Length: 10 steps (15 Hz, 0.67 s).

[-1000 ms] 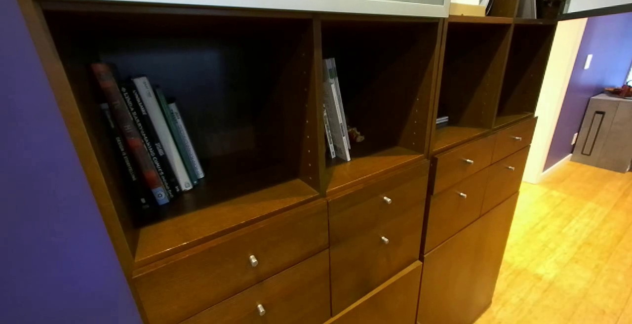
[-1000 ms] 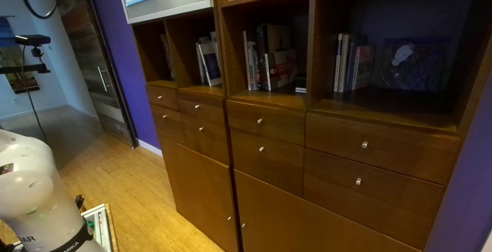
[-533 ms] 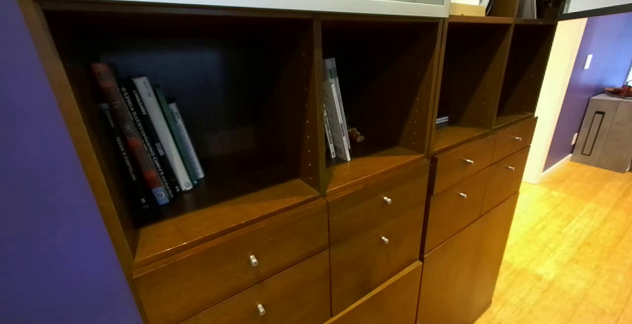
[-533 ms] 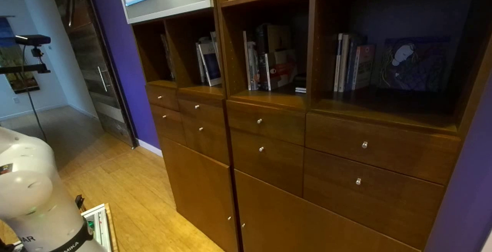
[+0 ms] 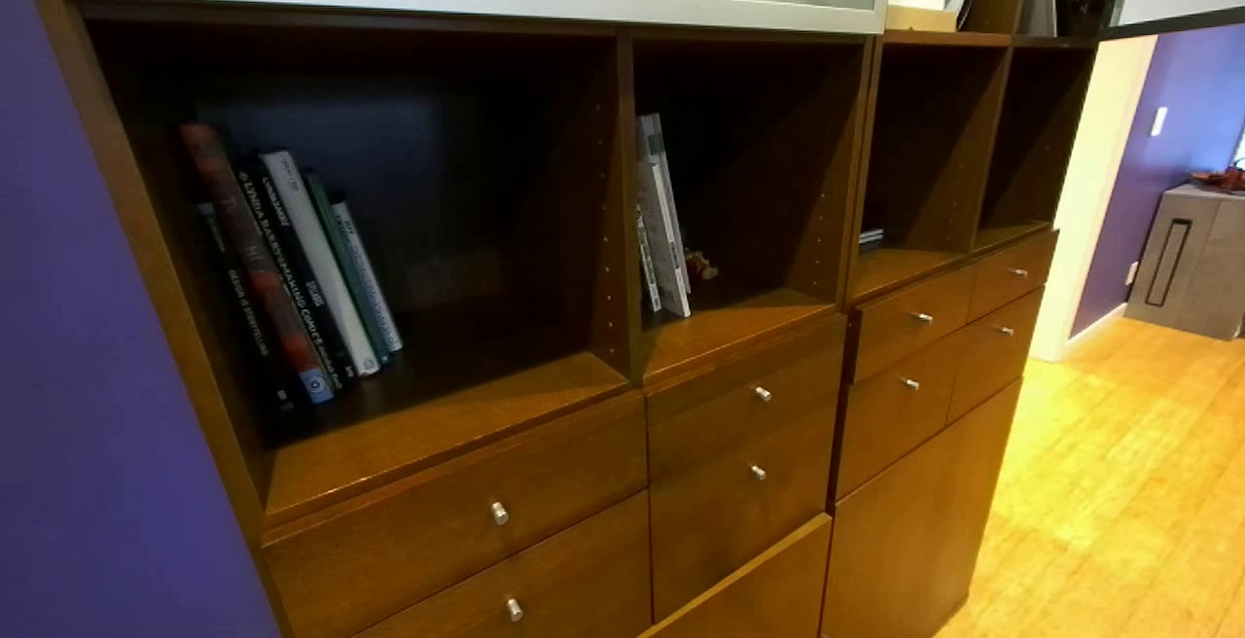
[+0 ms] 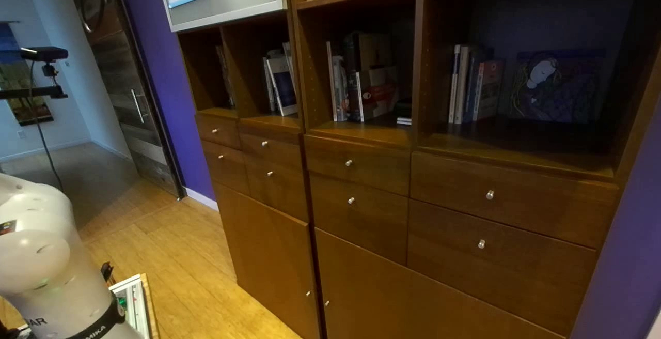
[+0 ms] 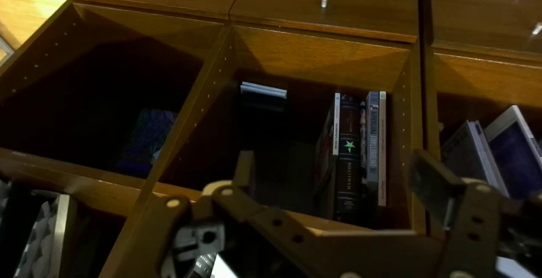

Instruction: Open the top right cupboard door

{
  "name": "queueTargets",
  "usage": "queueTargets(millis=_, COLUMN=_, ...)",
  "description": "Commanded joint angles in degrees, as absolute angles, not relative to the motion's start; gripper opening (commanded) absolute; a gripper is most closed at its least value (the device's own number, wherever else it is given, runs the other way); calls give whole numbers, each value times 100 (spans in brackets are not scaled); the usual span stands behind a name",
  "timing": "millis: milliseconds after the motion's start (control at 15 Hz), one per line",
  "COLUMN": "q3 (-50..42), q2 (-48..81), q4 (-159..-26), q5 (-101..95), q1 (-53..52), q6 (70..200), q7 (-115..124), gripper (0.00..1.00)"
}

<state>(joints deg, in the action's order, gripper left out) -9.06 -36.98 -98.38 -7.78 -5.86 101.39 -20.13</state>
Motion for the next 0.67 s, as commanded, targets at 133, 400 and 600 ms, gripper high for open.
queueTargets(millis=133, q3=-973, q2=-3925, q4=-10424, q5=-530, q1=-446, q6=10860, q7=-2079, gripper=100)
queueTargets(millis=400, q3=-1022, q2=-4217, q4=-10925, q5=-514, q1=-485, q6=11407, q7=-2204, gripper=100)
queueTargets(millis=600, q3=-1025, q2=-4250, q4=-10928, q5=-512, q1=-495, q6=11402, q7=-2214, gripper=100)
